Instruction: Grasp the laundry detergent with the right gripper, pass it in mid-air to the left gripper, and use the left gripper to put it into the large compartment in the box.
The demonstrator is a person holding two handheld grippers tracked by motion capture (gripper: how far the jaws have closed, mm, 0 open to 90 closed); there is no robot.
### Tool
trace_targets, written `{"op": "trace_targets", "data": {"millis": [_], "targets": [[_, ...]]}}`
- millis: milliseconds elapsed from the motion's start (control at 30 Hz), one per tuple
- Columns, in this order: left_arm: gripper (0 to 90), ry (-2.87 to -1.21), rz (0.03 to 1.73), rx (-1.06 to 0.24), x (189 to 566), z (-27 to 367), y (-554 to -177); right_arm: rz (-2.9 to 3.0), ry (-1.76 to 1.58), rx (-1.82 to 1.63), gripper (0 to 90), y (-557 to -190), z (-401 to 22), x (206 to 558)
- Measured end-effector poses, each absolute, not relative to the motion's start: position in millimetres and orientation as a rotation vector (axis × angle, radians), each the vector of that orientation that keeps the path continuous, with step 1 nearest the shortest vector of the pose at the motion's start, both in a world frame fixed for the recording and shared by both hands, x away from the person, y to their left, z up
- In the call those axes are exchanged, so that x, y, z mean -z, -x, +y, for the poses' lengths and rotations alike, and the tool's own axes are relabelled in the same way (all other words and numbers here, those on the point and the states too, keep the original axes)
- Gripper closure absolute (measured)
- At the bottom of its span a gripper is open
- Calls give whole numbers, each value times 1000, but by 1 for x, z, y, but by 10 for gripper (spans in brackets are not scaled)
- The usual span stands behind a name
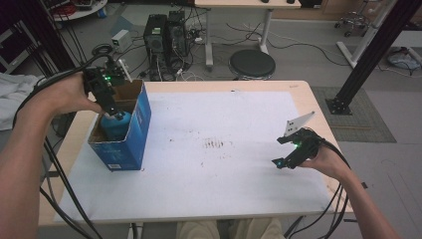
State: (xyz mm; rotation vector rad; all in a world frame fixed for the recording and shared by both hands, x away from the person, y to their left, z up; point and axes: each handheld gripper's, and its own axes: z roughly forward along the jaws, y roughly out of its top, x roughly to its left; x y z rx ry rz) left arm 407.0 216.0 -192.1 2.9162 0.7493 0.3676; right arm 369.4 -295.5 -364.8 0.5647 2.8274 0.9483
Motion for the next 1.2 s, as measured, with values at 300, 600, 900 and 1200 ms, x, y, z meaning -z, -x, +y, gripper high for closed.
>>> {"op": "trace_targets", "data": {"millis": [300, 600, 900, 1200], "targets": [[196, -2920, 588, -389, 178, 174, -401, 2826, -565, -948, 130, -369, -295, 365], [195, -2920, 484, -384, 187, 128, -402, 2828, -569, -940, 130, -369, -294, 365], [164, -2891, 395, -266, 223, 73, -401, 2828, -570, -932, 130, -369, -292, 365], [164, -2894, 370, -243, 259, 40, -402, 2816, -583, -922, 130, -367, -296, 361]]}}
